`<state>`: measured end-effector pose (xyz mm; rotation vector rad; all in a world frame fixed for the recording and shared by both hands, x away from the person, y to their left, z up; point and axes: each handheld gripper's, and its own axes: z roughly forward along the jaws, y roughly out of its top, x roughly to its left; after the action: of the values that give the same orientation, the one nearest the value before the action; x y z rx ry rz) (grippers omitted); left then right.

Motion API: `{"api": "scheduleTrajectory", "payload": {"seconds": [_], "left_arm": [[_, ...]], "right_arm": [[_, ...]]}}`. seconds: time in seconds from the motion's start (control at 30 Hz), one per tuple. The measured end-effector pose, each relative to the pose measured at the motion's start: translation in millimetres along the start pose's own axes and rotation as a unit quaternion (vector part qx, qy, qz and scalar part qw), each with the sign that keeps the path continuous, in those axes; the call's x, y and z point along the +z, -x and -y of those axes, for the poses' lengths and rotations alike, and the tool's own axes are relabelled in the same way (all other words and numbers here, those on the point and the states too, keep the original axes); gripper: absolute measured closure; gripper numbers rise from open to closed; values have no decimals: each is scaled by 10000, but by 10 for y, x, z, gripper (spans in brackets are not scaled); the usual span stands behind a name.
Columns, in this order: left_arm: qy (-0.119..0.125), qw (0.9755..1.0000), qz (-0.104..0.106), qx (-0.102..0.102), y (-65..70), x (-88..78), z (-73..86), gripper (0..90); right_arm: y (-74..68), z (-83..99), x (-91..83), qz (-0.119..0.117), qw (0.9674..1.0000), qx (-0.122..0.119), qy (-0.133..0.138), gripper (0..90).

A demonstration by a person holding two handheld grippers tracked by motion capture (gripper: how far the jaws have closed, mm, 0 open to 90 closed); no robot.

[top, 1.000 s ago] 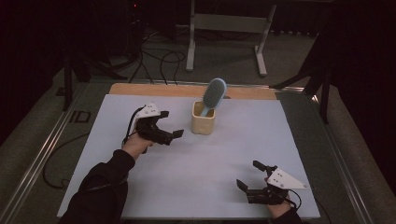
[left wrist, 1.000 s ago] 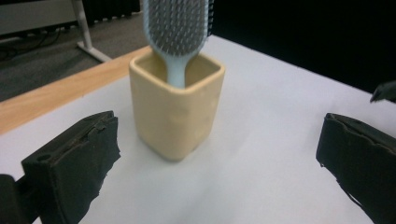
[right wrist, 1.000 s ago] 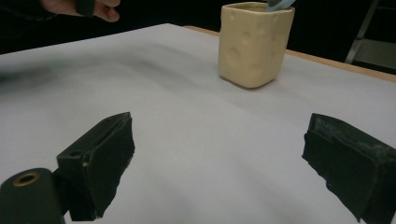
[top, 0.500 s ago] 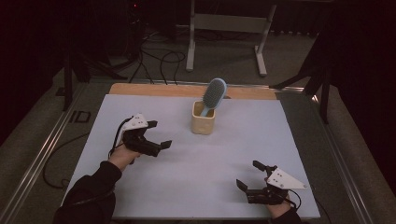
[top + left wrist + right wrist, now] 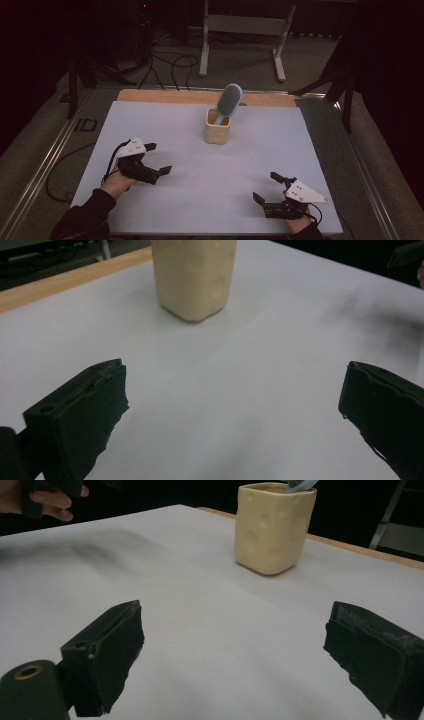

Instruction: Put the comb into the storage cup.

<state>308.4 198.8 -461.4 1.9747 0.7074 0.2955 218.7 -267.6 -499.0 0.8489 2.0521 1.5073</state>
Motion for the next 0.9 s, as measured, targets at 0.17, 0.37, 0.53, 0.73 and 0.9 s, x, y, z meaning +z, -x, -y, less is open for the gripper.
{"api": "scheduleTrajectory", "payload": {"seconds": [0.17, 0.37, 0.53, 0.73, 0.9], "left_arm": [[-71, 9999, -57, -102, 8, -104, 124, 0], [-109, 9998, -96, -111, 53, -287, 287, 0], [-108, 9994, -181, -263, 63, -413, 420, 0], [-161, 9989, -335, -274, 97, -493, 544, 0], [-237, 9982, -515, -214, 128, -598, 628, 0]], "right_arm": [[3, -1, -2, 4, 10000, 3, 10, 87], [2, -2, 0, 7, 10000, -5, 5, 87], [-3, -6, 5, 5, 10000, -19, -3, 87], [1, -2, 5, 12, 10000, -13, -13, 87], [-1, -5, 3, 11, 10000, -22, -14, 87]]}}
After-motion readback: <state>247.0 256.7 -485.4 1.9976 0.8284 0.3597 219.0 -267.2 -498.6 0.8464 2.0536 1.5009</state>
